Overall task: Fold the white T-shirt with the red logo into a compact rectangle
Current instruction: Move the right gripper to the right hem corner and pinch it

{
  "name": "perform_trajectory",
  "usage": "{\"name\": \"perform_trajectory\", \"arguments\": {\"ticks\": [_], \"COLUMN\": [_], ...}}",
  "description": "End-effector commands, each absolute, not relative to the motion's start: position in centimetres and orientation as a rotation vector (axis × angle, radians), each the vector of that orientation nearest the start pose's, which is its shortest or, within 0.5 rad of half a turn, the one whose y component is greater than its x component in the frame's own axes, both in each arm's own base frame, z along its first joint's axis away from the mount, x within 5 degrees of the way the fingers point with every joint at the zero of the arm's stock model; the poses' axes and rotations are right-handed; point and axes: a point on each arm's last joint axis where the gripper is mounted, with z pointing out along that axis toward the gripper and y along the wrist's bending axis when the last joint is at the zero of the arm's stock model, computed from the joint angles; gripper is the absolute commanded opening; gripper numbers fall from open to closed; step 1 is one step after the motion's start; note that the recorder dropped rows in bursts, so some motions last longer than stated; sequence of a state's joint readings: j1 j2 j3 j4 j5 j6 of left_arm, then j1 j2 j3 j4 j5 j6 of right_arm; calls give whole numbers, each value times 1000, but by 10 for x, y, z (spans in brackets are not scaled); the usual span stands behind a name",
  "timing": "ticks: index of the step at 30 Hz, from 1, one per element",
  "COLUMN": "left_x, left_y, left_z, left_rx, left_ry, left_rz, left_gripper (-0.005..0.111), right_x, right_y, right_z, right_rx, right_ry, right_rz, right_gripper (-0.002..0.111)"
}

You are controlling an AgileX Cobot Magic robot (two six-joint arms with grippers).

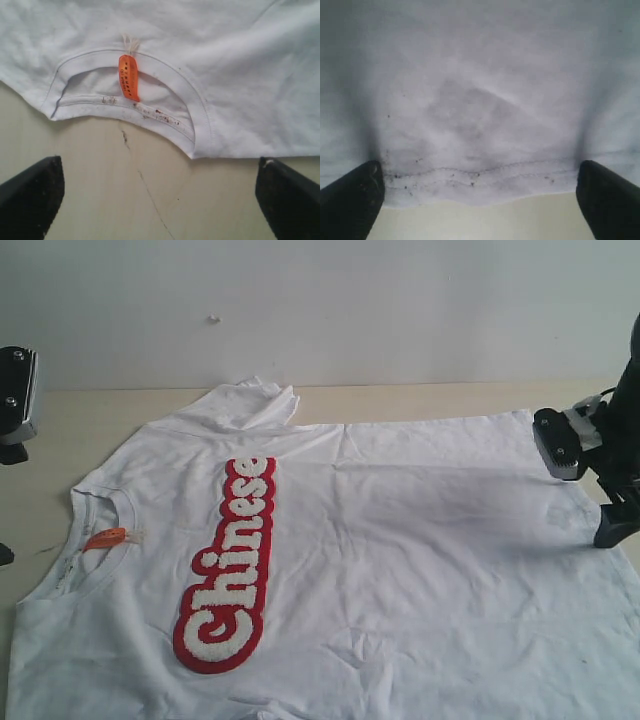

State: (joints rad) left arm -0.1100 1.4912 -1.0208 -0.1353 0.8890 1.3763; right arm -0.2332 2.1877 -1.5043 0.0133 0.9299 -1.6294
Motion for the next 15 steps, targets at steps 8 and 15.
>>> {"name": "perform_trajectory", "arguments": {"ticks": [8,15], "left_x": [280,280], "left_y": [-42,-42], "left_z": [247,247], "left_rx": [1837,1837], "left_ry": [2146,2146], "left_rz": [109,109], "left_gripper": [104,104], "right_x": [407,403], "right_y": [-108,-104], "right_z": [117,116], "right_rx": [-1938,-1993], "right_ry": [2435,2417], "right_rz": [-61,31], "right_gripper": [104,104]}}
